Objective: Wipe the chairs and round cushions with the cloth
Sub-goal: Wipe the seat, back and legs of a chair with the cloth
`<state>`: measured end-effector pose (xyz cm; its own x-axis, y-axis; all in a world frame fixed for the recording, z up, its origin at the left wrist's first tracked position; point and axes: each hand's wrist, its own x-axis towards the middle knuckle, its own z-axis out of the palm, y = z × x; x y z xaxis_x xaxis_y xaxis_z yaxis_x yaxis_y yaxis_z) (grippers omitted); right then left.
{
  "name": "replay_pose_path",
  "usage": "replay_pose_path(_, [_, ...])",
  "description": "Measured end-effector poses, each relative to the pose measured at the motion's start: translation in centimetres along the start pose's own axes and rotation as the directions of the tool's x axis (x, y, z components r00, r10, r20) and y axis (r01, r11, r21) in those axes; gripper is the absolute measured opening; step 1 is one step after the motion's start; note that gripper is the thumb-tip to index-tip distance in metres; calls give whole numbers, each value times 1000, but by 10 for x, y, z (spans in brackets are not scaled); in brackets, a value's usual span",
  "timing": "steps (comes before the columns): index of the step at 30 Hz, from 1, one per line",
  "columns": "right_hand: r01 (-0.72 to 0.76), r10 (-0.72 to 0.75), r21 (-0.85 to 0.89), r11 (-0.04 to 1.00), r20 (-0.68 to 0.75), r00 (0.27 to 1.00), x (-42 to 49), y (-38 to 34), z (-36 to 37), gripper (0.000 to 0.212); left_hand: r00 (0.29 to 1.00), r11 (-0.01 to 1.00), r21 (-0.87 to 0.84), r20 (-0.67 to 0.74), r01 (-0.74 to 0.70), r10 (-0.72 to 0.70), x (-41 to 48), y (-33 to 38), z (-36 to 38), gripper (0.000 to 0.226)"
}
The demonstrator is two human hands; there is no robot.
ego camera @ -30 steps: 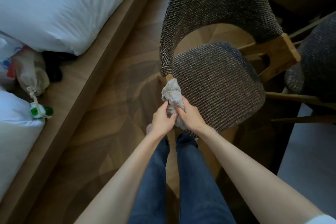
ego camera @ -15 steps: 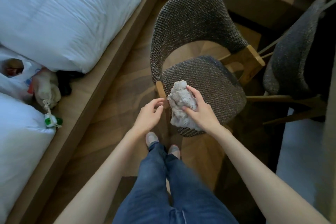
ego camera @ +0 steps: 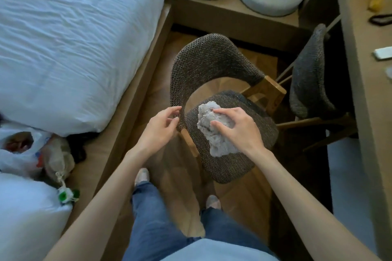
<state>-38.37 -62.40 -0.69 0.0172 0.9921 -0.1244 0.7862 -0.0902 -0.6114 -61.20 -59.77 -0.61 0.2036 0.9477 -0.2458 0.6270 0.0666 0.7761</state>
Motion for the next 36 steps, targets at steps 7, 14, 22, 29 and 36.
replay_pose_path(7, [-204, 199, -36, 978, -113, 973, 53, -68, 46, 33, 964, 956, 185, 179, -230, 197, 69, -32, -83, 38])
replay_pose_path(14, [-341, 310, -135, 930, -208, 928, 79, -121, 65, 32, 857, 790, 391, 413, -472, 307, 130, -37, -138, 41])
replay_pose_path(22, [-424, 347, -272, 864, -288, 893, 139, -116, 65, 31, 705, 588, 414, 552, -695, 445, 242, 2, -135, 42])
replay_pose_path(29, [-515, 445, -288, 808, -276, 852, 190, -94, 37, 34, 593, 477, 374, 647, -795, 479, 331, 58, -109, 42])
replay_pose_path(36, [-705, 632, -193, 683, -327, 702, 225, -64, 18, 35, 365, 331, 224, 806, -917, 466, 409, 110, -62, 43])
